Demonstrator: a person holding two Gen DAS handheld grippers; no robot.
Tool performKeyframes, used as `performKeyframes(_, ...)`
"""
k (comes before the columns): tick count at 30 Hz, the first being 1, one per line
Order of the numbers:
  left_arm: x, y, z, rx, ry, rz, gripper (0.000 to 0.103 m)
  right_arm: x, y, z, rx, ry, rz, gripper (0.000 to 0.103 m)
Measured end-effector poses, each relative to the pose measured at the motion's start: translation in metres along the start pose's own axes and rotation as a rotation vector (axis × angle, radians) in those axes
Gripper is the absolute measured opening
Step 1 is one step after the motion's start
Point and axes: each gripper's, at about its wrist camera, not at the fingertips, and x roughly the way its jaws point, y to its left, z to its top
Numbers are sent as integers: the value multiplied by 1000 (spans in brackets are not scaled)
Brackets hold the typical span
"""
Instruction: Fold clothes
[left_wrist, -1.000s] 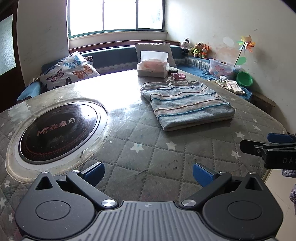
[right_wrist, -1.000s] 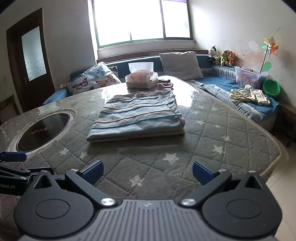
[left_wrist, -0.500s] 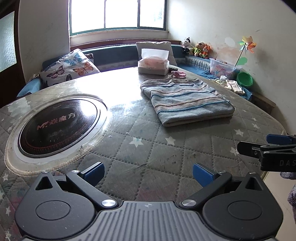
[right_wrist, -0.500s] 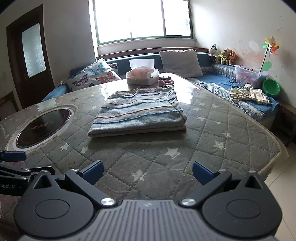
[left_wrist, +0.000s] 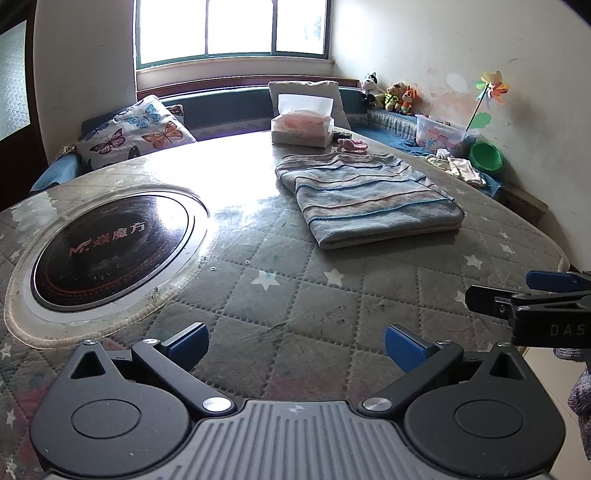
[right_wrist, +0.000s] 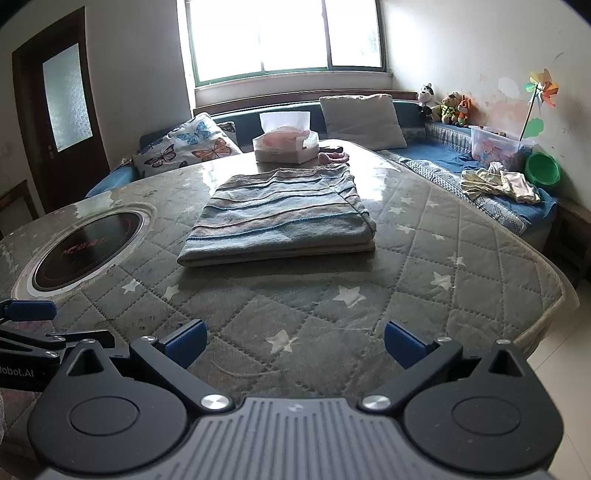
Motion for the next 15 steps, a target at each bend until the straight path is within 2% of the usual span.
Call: performKeyframes(15,4,1,0,-10,7,-7,103,4,1,-1,3,11,1,103)
